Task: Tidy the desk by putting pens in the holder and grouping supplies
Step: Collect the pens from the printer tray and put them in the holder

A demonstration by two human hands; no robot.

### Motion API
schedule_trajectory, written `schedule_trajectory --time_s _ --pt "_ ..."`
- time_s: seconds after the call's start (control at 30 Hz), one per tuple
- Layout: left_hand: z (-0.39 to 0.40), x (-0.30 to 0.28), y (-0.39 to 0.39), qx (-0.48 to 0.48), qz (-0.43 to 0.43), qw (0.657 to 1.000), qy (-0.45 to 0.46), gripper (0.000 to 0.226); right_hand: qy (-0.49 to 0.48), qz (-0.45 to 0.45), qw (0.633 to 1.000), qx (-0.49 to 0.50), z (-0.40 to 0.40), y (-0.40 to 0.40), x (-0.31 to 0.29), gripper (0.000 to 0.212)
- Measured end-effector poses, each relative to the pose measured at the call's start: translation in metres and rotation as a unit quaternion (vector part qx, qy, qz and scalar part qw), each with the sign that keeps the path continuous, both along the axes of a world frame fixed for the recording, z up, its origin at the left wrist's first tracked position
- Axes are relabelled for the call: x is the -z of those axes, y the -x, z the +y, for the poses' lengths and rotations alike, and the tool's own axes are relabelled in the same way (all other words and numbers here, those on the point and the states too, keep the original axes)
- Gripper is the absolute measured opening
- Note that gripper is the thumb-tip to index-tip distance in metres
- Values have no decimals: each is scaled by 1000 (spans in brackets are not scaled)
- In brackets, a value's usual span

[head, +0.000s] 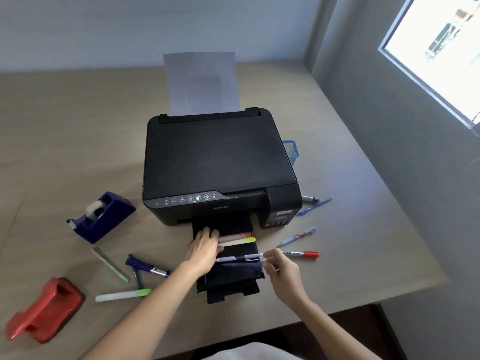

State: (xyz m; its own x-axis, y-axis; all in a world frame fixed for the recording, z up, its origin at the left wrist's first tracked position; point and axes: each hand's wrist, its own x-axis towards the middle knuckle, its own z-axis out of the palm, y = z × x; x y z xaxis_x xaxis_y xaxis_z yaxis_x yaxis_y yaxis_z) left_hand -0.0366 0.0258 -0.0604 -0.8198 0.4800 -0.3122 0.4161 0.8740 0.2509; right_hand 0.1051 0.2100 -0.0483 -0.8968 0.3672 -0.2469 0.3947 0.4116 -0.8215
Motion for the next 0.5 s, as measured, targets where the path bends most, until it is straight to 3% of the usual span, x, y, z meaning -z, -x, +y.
schedule_trajectory --time_s 0.07,0.17,0.27,0.5 --pt "-3 -1 -2 12 5 1000 6 34 20 -46 998 25 0 8 4 8" --pt "-9 -5 -6 7 0 1000 0 32 35 -97 993 51 -1 21 8 23" --pt "-15 -11 -12 -18 -33 999 -28 28 52 -125 989 57 -4 29 8 23" --pt "-30 -52 -19 -73 -121 981 -133 20 58 -100 988 98 6 29 -3 5"
